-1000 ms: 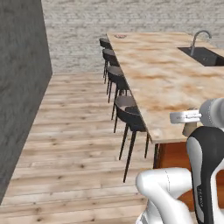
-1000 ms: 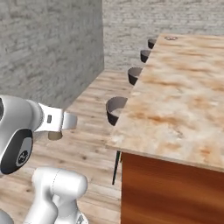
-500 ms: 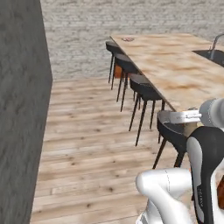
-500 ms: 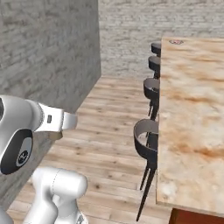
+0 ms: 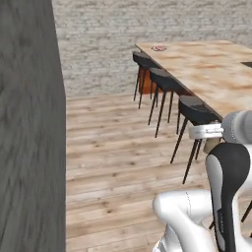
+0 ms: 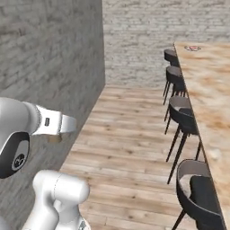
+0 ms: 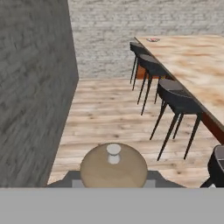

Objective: Retrieve the shaker from the cabinet and place it next the steak on a plate on the dining table.

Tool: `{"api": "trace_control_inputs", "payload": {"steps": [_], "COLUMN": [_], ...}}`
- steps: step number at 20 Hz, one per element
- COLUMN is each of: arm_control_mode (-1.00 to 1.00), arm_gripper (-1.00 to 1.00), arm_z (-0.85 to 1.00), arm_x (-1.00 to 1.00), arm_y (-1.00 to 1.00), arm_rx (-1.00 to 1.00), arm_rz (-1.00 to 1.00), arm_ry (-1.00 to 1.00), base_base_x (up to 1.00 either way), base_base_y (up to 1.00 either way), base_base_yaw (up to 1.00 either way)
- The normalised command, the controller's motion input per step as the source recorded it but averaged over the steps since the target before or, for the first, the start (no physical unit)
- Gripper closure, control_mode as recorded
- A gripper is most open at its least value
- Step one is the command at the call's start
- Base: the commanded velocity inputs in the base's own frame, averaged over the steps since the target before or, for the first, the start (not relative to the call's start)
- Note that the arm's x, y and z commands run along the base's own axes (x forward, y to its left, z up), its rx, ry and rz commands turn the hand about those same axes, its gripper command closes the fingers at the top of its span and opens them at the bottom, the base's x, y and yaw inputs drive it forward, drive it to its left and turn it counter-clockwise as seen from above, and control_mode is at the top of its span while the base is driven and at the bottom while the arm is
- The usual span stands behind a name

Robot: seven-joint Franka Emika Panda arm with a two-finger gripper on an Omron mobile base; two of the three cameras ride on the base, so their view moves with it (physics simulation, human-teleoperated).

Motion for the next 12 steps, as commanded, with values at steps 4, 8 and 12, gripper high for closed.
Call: {"api": "trace_control_inputs", "payload": {"steps": [4, 8, 12], "arm_control_mode": [1.00, 1.00, 1.00], "arm_gripper": [1.00, 1.00, 1.00], "arm_z": [0.00, 0.00, 0.00], "arm_x": [0.00, 0.00, 0.00], "arm_y": [0.00, 0.00, 0.00], "arm_rx": [0.00, 0.00, 0.00], "arm_rz": [0.00, 0.00, 0.00], "arm_ry": [0.00, 0.00, 0.00], "base_base_x": [1.00, 1.00, 1.00], "base_base_y": [0.07, -0.17, -0.19], "base_base_yaw": [0.01, 0.07, 0.07]}}
